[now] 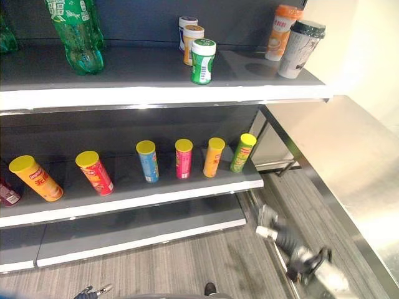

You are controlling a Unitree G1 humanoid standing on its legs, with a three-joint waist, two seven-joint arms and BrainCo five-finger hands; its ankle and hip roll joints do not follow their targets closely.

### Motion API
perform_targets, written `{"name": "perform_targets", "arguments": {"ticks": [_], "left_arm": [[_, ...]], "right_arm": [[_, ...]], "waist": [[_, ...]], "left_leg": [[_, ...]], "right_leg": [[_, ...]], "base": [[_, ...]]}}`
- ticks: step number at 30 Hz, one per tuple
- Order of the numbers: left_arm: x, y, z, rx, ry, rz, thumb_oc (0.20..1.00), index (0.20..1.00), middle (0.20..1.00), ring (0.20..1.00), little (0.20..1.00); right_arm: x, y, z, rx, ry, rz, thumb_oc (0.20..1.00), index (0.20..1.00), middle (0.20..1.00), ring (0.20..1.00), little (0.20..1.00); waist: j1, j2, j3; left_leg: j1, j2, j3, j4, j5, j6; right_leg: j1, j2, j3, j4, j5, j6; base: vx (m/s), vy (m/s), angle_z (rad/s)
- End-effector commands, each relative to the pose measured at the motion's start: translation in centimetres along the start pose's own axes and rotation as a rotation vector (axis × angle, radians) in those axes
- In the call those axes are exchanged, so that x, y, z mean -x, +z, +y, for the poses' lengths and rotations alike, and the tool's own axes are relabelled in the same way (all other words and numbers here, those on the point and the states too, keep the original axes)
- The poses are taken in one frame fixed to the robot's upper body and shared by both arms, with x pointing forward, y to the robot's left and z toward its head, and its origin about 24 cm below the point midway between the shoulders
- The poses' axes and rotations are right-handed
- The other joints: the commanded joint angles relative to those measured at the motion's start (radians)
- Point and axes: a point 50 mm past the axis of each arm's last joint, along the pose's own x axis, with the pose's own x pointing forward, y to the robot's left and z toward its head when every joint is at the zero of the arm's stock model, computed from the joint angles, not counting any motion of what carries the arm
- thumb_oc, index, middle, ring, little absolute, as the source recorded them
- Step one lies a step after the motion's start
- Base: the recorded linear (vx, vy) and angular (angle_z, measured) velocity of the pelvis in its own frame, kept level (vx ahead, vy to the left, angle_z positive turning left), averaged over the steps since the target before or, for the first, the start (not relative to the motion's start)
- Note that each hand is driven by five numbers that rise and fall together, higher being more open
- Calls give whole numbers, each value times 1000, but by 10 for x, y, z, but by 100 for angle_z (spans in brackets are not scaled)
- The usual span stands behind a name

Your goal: Put the goods on the table back onto the shelves and tidy them up.

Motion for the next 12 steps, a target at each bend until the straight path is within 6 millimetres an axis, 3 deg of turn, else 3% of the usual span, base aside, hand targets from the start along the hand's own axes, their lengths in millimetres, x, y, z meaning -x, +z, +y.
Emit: {"name": "perform_targets", "arguments": {"ticks": [1, 4, 5, 12], "left_arm": [[-5, 25, -5, -94, -14, -74, 1000, 1000, 1000, 1000, 1000], [-5, 28, -6, -100, -13, -84, 1000, 1000, 1000, 1000, 1000], [-6, 34, -9, -126, -14, -105, 1000, 1000, 1000, 1000, 1000], [-6, 43, -11, -137, -13, -134, 1000, 1000, 1000, 1000, 1000]], "right_arm": [[-37, -22, -12, 198, -196, 162, 1000, 1000, 1000, 1000, 1000], [-41, -34, -12, 197, -241, 218, 1000, 1000, 1000, 1000, 1000], [-47, -59, -10, 140, -344, 321, 1000, 1000, 1000, 1000, 1000], [-45, -79, -9, 69, -424, 424, 1000, 1000, 1000, 1000, 1000]], "waist": [[52, 14, 12], [57, 14, 13], [70, 21, 14], [84, 32, 21]], "left_leg": [[73, 109, 47, 8, -101, -86], [74, 107, 42, 8, -101, -84], [82, 104, 33, 8, -106, -78], [92, 103, 17, 8, -107, -75]], "right_leg": [[-14, -114, -29, 30, 5, 93], [-10, -115, -32, 31, 4, 92], [3, -115, -39, 33, -2, 89], [28, -115, -52, 35, -15, 83]], "base": [[-8, -8, -7], [-3, -1, -2], [21, -10, 3], [13, -10, 9]]}}
